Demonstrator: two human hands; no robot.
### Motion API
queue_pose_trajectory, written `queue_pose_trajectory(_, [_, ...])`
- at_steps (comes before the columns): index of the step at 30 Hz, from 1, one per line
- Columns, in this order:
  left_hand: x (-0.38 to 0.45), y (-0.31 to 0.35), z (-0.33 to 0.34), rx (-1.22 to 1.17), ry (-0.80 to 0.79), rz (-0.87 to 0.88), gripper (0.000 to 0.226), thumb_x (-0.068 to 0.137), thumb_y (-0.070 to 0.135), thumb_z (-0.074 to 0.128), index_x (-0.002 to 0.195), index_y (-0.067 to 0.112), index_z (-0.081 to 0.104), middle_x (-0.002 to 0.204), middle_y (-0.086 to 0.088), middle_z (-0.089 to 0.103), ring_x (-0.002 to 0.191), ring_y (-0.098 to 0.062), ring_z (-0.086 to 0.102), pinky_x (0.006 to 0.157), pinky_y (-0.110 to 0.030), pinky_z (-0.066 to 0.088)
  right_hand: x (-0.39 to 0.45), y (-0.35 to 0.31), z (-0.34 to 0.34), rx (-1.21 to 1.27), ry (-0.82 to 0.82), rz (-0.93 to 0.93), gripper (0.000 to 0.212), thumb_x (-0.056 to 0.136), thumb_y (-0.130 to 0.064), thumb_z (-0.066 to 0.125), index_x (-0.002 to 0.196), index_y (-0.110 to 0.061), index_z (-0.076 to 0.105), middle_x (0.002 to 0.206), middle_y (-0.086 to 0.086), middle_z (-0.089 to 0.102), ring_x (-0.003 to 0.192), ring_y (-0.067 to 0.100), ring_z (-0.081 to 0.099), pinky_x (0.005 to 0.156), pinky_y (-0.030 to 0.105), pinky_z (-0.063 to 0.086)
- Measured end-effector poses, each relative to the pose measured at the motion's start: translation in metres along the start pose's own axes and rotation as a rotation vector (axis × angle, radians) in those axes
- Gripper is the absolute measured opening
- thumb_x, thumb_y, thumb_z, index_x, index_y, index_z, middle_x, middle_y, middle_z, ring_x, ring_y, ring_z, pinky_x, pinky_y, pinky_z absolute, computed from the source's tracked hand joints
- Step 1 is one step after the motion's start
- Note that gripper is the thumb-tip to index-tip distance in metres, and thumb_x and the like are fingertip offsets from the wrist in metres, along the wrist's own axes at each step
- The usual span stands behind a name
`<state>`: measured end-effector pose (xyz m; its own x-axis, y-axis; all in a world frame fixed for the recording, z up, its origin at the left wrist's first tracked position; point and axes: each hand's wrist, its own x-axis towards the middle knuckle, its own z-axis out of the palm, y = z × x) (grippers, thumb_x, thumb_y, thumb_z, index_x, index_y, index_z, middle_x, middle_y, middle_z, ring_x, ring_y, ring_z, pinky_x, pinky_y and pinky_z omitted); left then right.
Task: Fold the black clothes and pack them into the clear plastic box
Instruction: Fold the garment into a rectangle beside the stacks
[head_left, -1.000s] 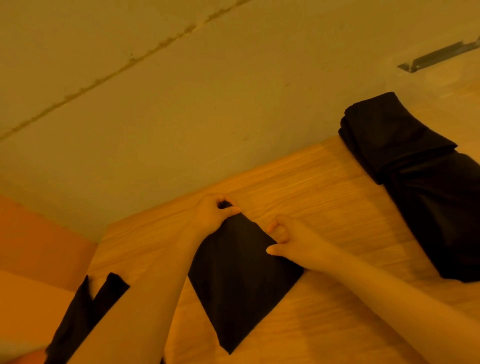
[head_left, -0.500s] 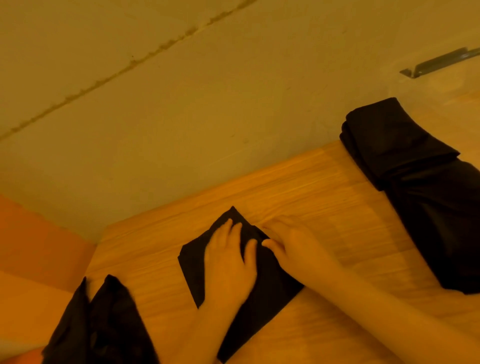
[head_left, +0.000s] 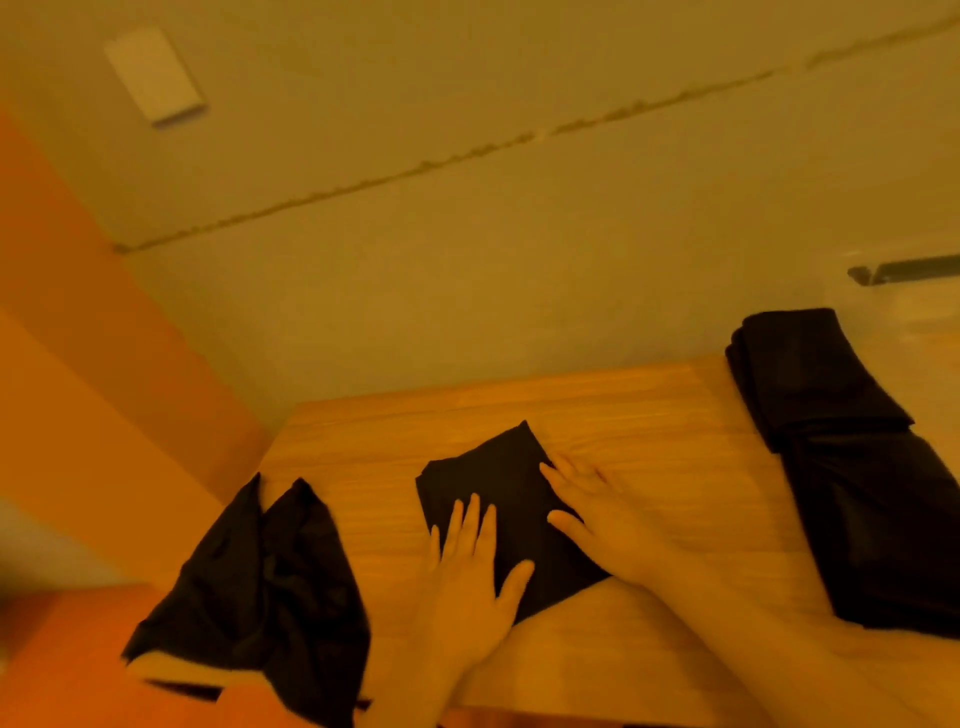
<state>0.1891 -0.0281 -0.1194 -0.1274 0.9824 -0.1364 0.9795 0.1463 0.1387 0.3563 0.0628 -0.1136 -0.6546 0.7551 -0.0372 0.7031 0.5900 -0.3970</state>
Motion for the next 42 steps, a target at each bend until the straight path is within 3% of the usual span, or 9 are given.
queue_pose_trajectory(6, [-0.054,-0.027,0.011,-0.071,-0.054,0.147,0.092,0.060,0.084,-0.001,0.141,0.039,-0.006,0.144,0.019,-0.018,0.135,-0.003,-0.022,0.111,-0.025,-0.011,-0.055,-0.005,-0.005,-0.155,-0.211,-0.141,0.105,0.052,-0.080,-0.001,0.146,-0.033,-0.001,0.141,-0.019,-0.019,0.130,-0.001,-0.020,0.108,0.025,-0.012])
queue_pose_trajectory(12, [-0.075,-0.025,0.017,-0.235,0.229,0.201,0.094,0.073,0.082,0.001,0.125,0.027,0.057,0.135,0.016,0.045,0.127,0.004,0.024,0.110,-0.024,0.026,-0.090,-0.013,-0.002,-0.309,-0.125,-0.137,0.114,0.052,-0.075,-0.031,0.145,-0.031,0.019,0.143,-0.017,-0.001,0.133,0.000,-0.004,0.110,0.033,-0.002])
queue_pose_trajectory(15, [-0.090,-0.022,0.013,-0.238,0.135,0.219,0.095,0.066,0.085,0.007,0.131,0.031,0.049,0.135,0.024,0.033,0.128,0.007,0.018,0.108,-0.016,0.013,-0.104,-0.028,-0.010,-0.326,-0.113,-0.055,0.087,0.086,-0.063,-0.014,0.116,-0.035,0.062,0.130,-0.015,0.052,0.122,0.002,0.048,0.100,0.033,0.034])
queue_pose_trajectory(18, [-0.104,-0.021,0.014,-0.104,0.103,0.267,0.061,0.072,0.072,0.047,0.122,0.036,0.056,0.131,0.022,0.048,0.124,0.002,0.044,0.102,-0.020,0.030,-0.117,-0.025,0.000,-0.364,-0.186,-0.092,0.091,0.075,-0.076,-0.009,0.127,-0.034,0.052,0.140,-0.014,0.037,0.131,0.002,0.030,0.105,0.036,0.024])
queue_pose_trajectory(21, [-0.109,-0.026,0.027,-0.076,0.181,0.309,0.055,0.058,0.038,0.085,0.109,0.036,0.065,0.115,0.019,0.064,0.110,0.003,0.057,0.089,-0.021,0.050,-0.127,-0.023,0.009,-0.288,-0.200,0.003,0.083,0.086,-0.065,-0.012,0.100,-0.044,0.067,0.110,-0.023,0.064,0.108,-0.005,0.055,0.087,0.024,0.041])
queue_pose_trajectory(25, [-0.110,-0.023,0.008,-0.503,0.211,0.095,0.021,0.088,0.026,0.061,0.105,0.037,0.061,0.109,0.026,0.055,0.102,0.019,0.047,0.086,0.000,0.036,-0.134,-0.029,0.007,-0.125,-0.034,-0.070,0.078,0.079,-0.068,-0.002,0.116,-0.039,0.061,0.125,-0.023,0.055,0.118,-0.014,0.038,0.109,0.021,0.026])
queue_pose_trajectory(30, [-0.095,-0.020,-0.017,-0.797,0.150,-0.013,0.011,0.087,0.026,0.063,0.097,0.023,0.068,0.086,-0.002,0.068,0.078,-0.009,0.062,0.074,-0.026,0.049,-0.113,-0.026,-0.010,0.302,0.063,0.141,0.029,0.094,-0.028,0.050,0.120,-0.018,0.060,0.118,-0.006,0.060,0.109,0.005,0.052,0.085,0.007,0.035])
queue_pose_trajectory(35, [-0.087,-0.016,-0.021,-0.921,0.219,-0.024,0.010,0.092,0.021,0.055,0.086,0.023,0.062,0.089,-0.011,0.067,0.085,-0.028,0.063,0.078,-0.042,0.050,-0.098,-0.030,-0.026,0.524,0.098,0.145,0.016,0.095,-0.018,0.048,0.106,-0.024,0.058,0.096,-0.013,0.058,0.092,0.002,0.057,0.075,0.016,0.050])
queue_pose_trajectory(42, [-0.038,-0.005,-0.033,-1.033,0.259,-0.199,0.017,0.098,0.023,0.044,0.100,0.011,0.056,0.082,0.003,0.057,0.071,-0.006,0.055,0.054,-0.012,0.043,-0.027,-0.027,-0.030,0.536,0.180,0.241,0.019,0.097,-0.018,0.045,0.109,-0.017,0.060,0.100,-0.007,0.054,0.098,0.008,0.049,0.080,0.018,0.037])
